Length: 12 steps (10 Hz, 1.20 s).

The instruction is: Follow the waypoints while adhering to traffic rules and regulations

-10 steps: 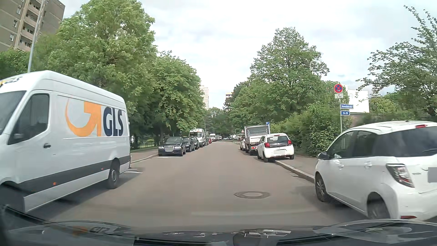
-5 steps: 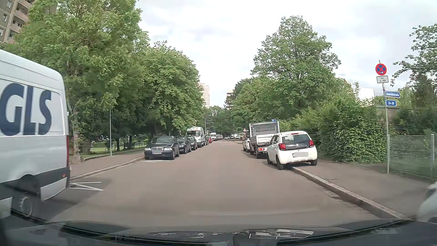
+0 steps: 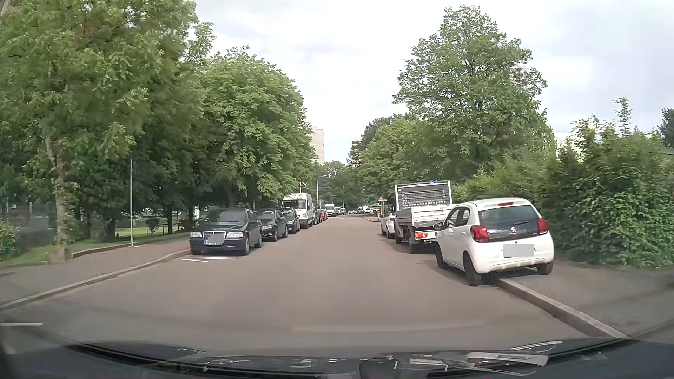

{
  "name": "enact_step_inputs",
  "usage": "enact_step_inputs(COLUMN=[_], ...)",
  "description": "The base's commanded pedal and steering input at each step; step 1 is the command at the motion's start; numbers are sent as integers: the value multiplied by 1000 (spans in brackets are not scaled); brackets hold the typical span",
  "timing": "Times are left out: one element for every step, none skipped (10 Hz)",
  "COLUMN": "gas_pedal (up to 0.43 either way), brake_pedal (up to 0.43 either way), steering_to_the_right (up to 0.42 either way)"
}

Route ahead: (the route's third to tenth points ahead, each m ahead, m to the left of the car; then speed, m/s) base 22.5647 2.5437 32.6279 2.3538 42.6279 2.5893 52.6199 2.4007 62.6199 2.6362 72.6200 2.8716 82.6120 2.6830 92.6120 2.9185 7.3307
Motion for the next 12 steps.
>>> enact_step_inputs(gas_pedal=[0, 0, 0, 0, 0, 0, 0, 0, 0, 0, 0, 0], brake_pedal=[0, 0, 0, 0, 0, 0, 0, 0, 0, 0, 0, 0], steering_to_the_right=[-4, -4, -4, -4, -4, -3, -3, -3, -3, -3, -3, -3])
